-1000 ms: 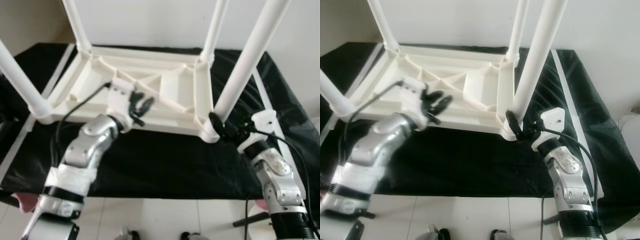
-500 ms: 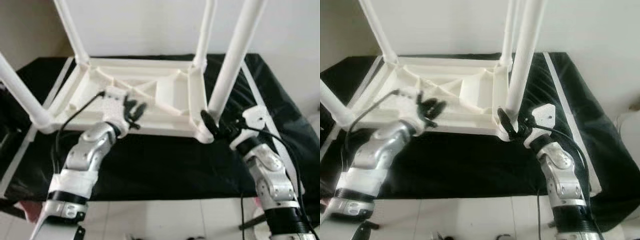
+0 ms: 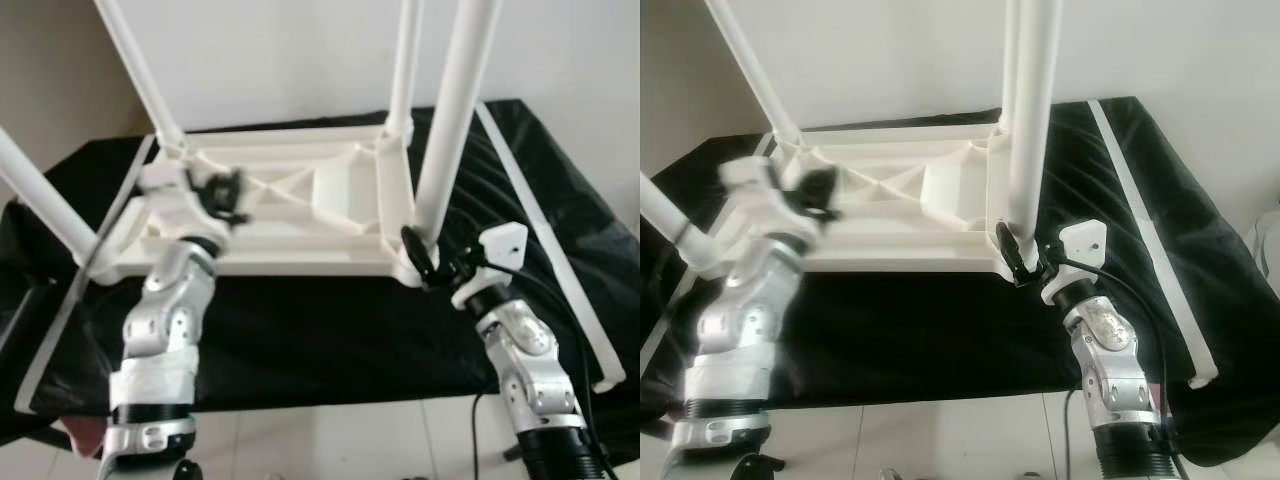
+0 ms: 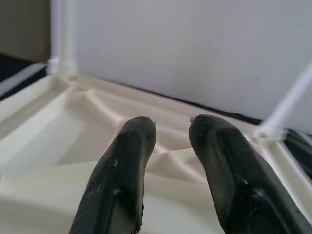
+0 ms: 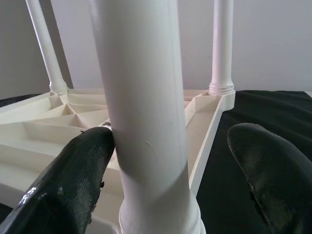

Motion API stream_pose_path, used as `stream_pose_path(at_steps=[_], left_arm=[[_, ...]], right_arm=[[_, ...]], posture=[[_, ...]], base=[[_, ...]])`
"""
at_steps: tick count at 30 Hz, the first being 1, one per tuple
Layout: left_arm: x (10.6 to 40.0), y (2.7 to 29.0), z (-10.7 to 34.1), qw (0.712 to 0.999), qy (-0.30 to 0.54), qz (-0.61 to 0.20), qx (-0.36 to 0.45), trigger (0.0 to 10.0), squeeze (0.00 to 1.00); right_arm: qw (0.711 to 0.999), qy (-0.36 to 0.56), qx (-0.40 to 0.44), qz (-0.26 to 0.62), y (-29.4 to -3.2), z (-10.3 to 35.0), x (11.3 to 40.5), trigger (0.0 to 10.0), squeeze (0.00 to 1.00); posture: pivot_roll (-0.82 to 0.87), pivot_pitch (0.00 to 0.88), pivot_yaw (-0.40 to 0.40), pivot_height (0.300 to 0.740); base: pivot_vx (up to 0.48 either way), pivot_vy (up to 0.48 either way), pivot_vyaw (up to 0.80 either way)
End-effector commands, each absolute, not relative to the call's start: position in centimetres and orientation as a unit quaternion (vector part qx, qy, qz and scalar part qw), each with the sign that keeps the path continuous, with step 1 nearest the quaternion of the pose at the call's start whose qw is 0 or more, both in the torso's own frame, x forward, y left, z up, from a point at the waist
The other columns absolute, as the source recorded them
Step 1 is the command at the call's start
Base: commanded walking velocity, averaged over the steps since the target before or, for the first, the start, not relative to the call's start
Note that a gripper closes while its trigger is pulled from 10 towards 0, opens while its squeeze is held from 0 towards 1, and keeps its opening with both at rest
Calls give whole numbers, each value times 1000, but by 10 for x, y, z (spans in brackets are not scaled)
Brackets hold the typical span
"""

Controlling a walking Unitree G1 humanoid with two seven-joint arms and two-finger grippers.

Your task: Building children table

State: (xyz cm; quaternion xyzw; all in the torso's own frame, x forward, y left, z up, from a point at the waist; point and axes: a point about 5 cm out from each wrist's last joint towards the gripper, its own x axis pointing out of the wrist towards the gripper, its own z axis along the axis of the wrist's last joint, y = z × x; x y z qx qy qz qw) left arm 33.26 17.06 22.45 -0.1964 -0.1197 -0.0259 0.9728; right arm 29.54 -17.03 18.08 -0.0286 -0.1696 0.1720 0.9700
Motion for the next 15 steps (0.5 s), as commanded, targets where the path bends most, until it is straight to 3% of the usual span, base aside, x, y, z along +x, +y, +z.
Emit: stream_pose_path(at_steps=[1,2,8,10,12,13,15], left_arm=[[329,180,218,971,-110,5,-214,10000,0],[323,201,206,962,-91,61,-251,10000,0],[316,227,194,957,-78,96,-262,10000,0],[311,226,191,965,-81,67,-238,10000,0],[296,204,181,977,-65,-39,-199,10000,0],[296,204,181,977,-65,-39,-199,10000,0],[275,168,172,975,-35,-173,-132,10000,0]], right_arm=[[967,-183,-29,176,-166,184,293,10000,0],[967,-184,-28,174,-166,185,293,10000,0],[968,-185,-26,170,-167,185,293,10000,0],[968,-184,-26,170,-167,184,293,10000,0],[968,-184,-25,169,-168,184,292,10000,0],[968,-184,-25,169,-168,184,292,10000,0],[968,-181,-25,171,-168,184,292,10000,0]], posture=[[-203,113,179,740],[-205,111,177,740],[-196,106,169,740],[-195,101,166,740],[-184,97,148,740],[-184,97,148,740],[-175,92,137,740]], base=[[0,0,0],[0,0,0],[0,0,0],[0,0,0],[0,0,0],[0,0,0],[0,0,0]])
